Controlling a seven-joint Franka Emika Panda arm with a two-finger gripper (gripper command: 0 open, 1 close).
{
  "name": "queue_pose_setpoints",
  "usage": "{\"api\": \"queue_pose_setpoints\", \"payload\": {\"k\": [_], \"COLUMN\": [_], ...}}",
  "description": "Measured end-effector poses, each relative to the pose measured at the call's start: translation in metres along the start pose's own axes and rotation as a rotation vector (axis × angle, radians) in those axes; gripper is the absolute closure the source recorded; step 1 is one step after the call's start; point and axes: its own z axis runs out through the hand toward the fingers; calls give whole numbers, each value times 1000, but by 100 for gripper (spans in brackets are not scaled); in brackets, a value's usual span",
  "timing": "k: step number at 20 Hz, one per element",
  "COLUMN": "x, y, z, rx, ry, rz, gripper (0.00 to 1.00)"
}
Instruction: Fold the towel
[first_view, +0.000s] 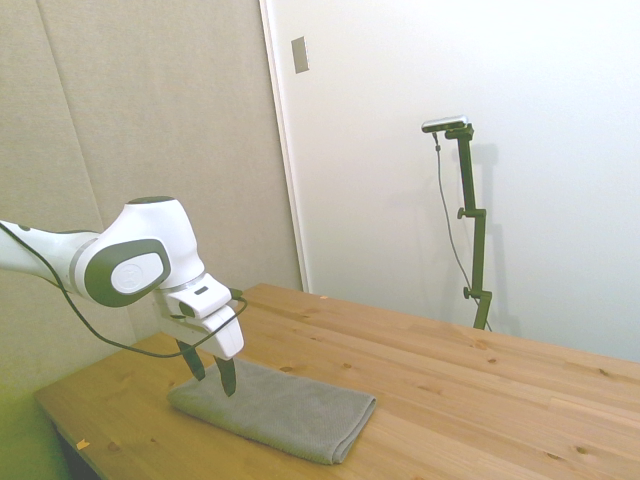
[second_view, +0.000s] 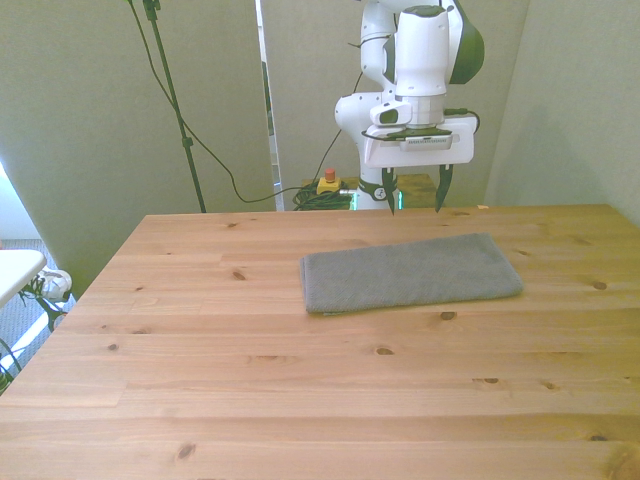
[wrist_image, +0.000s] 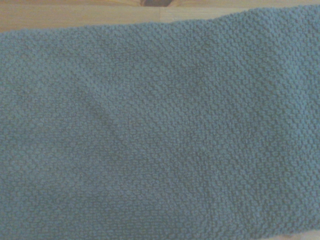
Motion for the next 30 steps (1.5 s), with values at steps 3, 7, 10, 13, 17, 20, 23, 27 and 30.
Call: {"api": "queue_pose_setpoints", "payload": {"k": [3,7,10,13,17,20,23,27,30], "x": [-1,-13,-36,-65,-103,-123,-136,-143,-147], "y": [-4,-49,-93,-125,-145,-157,-169,-177,-188], "z": [0,7,22,35,57,70,78,89,99], "rx": [2,-27,-51,-81,-169,-216,-251,-355,-404], "ry": [0,43,62,82,162,225,275,377,409], "rz": [-7,-57,-107,-154,-179,-192,-212,-228,-244], "gripper": [0,0,0,0,0,0,0,0,0]}}
